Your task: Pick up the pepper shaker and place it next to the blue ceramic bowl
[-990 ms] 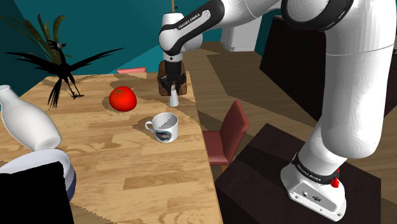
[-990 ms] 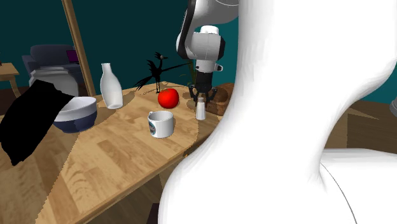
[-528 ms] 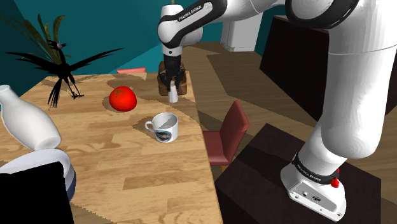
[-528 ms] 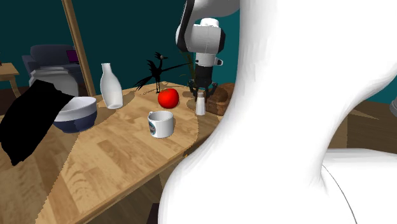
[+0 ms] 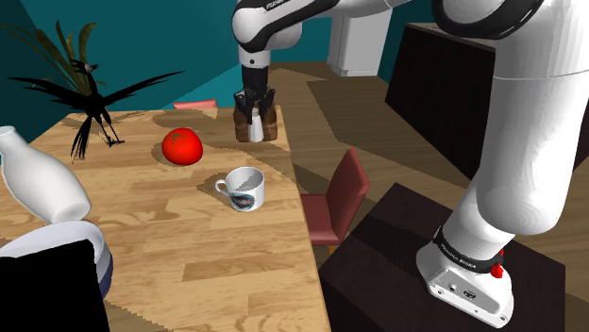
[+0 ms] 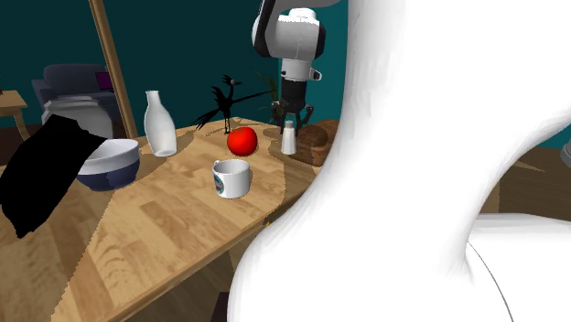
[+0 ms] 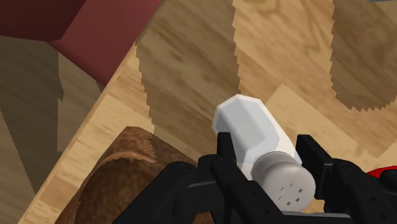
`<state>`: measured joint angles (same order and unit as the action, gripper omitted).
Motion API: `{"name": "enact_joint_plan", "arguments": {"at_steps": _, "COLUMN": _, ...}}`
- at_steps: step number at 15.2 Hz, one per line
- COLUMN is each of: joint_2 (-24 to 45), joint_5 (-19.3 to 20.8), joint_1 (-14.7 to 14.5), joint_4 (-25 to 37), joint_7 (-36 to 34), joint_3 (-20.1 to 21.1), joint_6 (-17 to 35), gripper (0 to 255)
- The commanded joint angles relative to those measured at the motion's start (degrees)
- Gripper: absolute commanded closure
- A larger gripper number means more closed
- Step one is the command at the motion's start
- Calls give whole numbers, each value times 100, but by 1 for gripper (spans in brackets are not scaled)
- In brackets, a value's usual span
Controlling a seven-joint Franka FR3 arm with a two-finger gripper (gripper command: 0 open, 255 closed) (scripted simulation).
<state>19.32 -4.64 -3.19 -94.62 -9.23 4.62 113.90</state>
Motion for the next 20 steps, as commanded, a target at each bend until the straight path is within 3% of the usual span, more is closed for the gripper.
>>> {"name": "enact_joint_plan", "arguments": {"at_steps": 1, "joint_2": -23, "joint_5": 3, "joint_1": 3, "joint_4": 128, "joint_7": -9, "joint_3": -2, "joint_6": -152, "gripper": 255}}
{"name": "enact_joint_plan", "arguments": {"at_steps": 20, "joint_2": -136, "joint_5": 26, "joint_1": 5, "joint_4": 1430, "joint_7": -126, "joint_3": 2, "joint_6": -1563, "gripper": 255}}
